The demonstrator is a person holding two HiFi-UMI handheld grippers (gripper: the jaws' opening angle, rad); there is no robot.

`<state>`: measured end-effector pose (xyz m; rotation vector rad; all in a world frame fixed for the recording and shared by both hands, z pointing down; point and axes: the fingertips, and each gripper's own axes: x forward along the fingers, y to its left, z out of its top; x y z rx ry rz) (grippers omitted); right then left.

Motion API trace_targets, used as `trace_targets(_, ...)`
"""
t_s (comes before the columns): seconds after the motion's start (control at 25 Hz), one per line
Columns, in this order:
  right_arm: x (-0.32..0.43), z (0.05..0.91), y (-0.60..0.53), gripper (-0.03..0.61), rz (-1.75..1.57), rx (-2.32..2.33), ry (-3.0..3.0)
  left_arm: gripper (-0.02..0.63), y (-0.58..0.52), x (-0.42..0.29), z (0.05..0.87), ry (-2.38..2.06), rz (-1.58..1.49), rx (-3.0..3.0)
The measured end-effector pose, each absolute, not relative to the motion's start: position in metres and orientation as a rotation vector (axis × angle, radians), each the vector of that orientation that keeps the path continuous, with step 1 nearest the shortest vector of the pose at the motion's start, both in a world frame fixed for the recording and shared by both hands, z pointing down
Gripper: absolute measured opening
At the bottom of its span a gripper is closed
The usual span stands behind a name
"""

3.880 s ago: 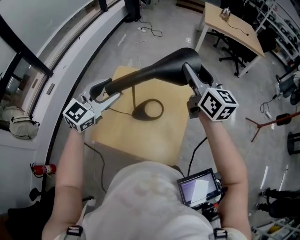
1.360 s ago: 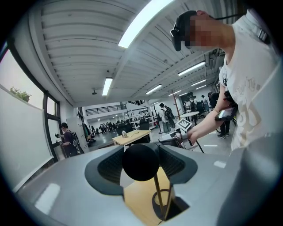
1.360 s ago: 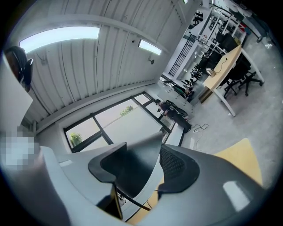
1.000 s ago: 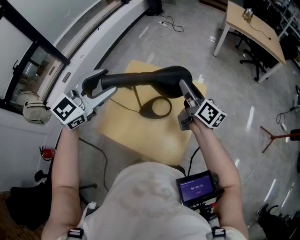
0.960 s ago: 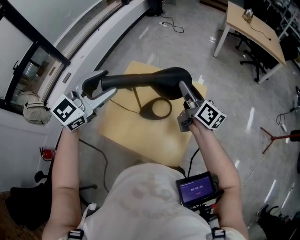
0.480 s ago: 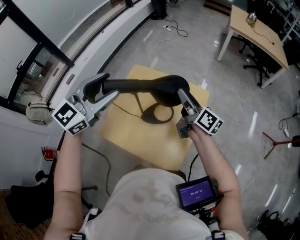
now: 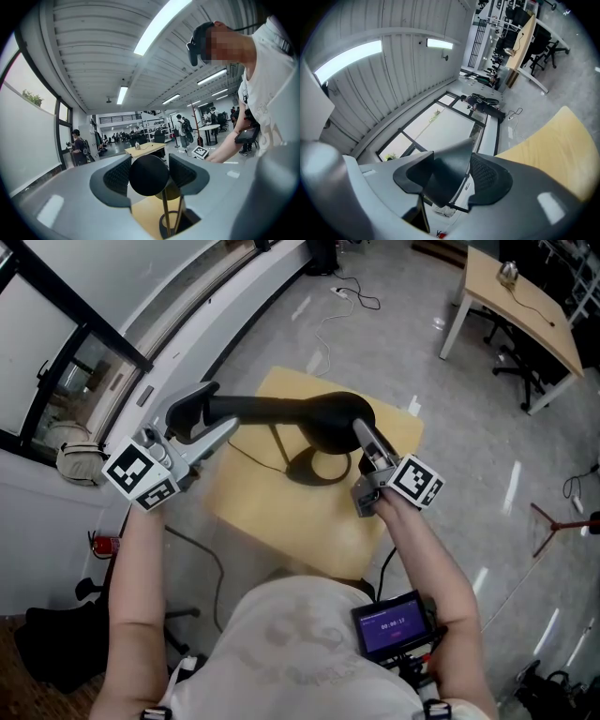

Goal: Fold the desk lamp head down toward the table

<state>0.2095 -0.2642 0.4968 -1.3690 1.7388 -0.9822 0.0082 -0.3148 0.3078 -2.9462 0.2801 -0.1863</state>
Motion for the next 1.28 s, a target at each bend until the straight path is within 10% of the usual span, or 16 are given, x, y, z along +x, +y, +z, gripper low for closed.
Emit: trace_targets(1.28,0.181,0.557,-0.261,0.252,-1.279,-1.303,1.562,0.241,-0.318,0.017,0.290,0.425,-0.106,-2.981)
